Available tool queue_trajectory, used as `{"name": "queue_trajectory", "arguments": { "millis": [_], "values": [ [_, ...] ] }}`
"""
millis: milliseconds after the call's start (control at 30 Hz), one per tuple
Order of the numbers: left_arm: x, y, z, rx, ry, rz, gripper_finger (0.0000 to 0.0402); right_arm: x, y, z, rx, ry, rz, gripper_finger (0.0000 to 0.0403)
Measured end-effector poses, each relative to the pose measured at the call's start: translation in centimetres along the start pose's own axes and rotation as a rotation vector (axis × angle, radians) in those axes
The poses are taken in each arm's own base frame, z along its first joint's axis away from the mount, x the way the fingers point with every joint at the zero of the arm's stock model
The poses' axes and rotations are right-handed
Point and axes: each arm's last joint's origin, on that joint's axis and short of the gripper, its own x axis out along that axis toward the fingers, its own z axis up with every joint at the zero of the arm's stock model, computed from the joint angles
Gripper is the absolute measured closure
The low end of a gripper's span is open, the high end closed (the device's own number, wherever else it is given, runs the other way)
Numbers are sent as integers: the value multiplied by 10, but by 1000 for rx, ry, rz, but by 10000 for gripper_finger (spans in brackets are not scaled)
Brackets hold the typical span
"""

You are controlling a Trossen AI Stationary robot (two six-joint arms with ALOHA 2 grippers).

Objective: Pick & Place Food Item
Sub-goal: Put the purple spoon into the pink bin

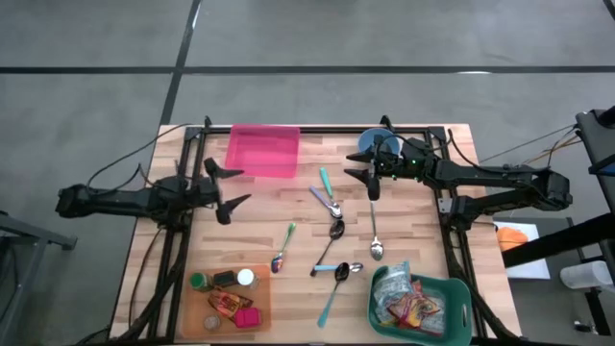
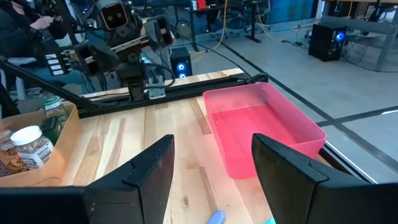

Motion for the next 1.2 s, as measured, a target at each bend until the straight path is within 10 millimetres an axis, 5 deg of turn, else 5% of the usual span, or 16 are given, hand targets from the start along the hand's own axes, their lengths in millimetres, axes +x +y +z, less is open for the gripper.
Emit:
{"name": "queue_trajectory", "arguments": {
  "millis": [333, 933, 1200],
  "values": [
    [-16, 4, -9, 63, -62, 16, 55, 0, 0, 0, 0, 0, 0, 192],
    [-17, 4, -15, -129, 7, 66, 55, 0, 0, 0, 0, 0, 0, 192],
    [-5, 6, -2, -258, 113, 188, 55, 0, 0, 0, 0, 1, -1, 192]
  ]
}}
